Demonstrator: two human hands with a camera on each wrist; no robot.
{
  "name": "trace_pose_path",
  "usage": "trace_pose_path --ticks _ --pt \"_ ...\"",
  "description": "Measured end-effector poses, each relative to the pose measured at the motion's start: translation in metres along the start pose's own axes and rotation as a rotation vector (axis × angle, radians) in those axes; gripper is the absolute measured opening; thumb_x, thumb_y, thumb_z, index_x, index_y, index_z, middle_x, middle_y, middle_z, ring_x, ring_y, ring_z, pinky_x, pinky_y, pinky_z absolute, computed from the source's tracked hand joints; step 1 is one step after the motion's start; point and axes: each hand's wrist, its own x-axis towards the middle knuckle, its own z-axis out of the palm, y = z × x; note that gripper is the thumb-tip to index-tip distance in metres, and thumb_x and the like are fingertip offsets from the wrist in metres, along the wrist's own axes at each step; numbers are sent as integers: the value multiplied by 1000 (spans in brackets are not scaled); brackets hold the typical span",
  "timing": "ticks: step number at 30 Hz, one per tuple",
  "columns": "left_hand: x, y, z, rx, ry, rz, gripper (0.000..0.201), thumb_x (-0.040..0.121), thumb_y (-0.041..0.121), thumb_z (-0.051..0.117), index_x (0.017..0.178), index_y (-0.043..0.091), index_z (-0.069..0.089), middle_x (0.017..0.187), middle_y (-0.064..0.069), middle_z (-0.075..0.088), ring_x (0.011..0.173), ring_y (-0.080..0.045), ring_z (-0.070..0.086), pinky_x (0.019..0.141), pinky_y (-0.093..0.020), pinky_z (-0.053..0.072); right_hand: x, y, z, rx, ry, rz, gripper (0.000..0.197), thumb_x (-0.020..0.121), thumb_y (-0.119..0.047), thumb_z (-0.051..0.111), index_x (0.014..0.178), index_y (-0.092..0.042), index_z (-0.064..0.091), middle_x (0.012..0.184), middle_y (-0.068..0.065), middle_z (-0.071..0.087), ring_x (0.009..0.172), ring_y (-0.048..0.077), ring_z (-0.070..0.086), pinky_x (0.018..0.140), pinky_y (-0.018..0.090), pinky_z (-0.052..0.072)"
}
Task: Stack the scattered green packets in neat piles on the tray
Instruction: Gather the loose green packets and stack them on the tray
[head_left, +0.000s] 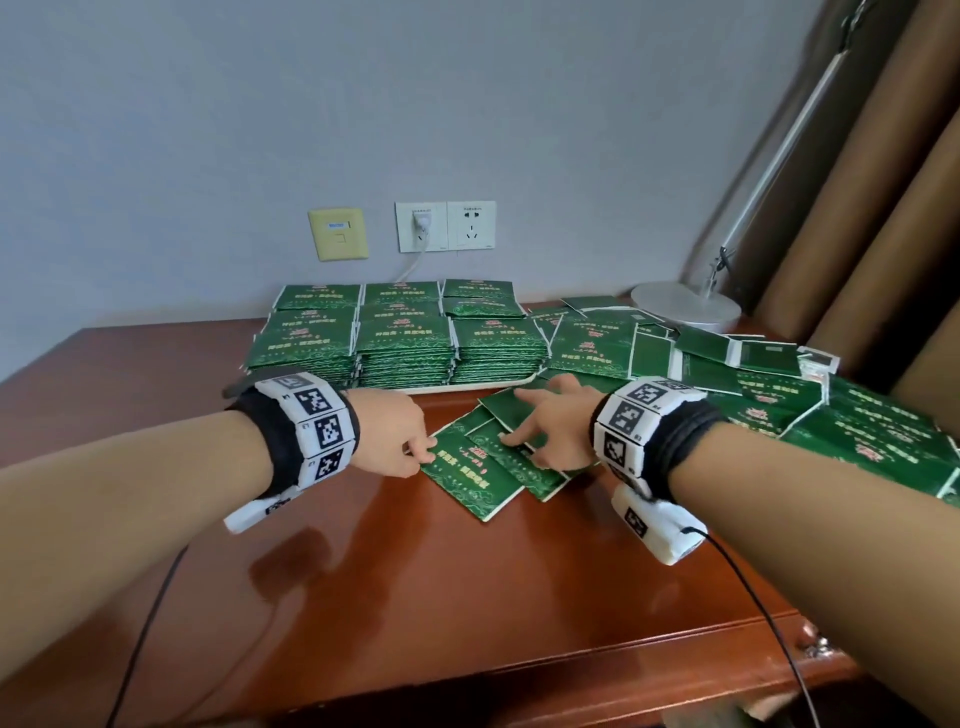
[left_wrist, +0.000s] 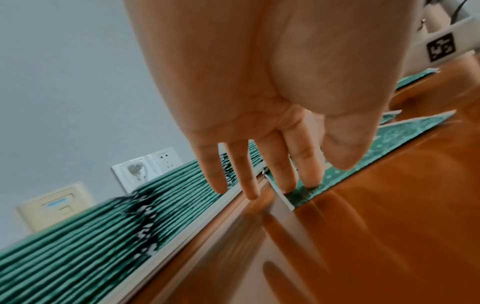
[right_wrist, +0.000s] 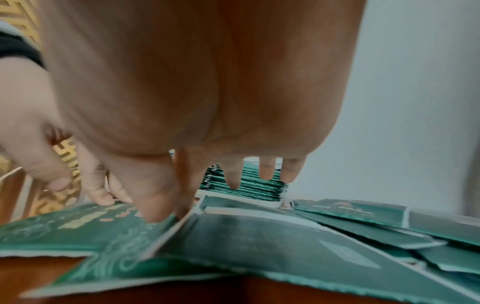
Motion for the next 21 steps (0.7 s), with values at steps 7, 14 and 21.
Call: trace_pose_path --ticks 7,14,21 --pt "-36 -17 17 50 33 -129 47 86 42 39 49 14 45 52 0 45 51 -20 35 63 -38 54 10 -41 -7 -129 -12 -82 62 90 -36 53 146 -45 27 159 -9 5 142 32 -1 114 50 11" --pt "-61 -24 25 17 24 -199 49 83 37 50 44 14 31 46 -1 29 51 -23 33 53 -33 42 22 -40 -12 -315 -63 81 87 71 -84 41 137 -27 48 127 -1 52 128 27 29 100 49 35" --pt "-67 -21 29 -9 35 -272 46 88 46 53 53 17 48 47 3 37 47 -16 38 51 -24 37 21 -51 -23 -291 -49 113 94 68 -88 39 123 -15 58 112 2 60 119 26 39 83 41 35"
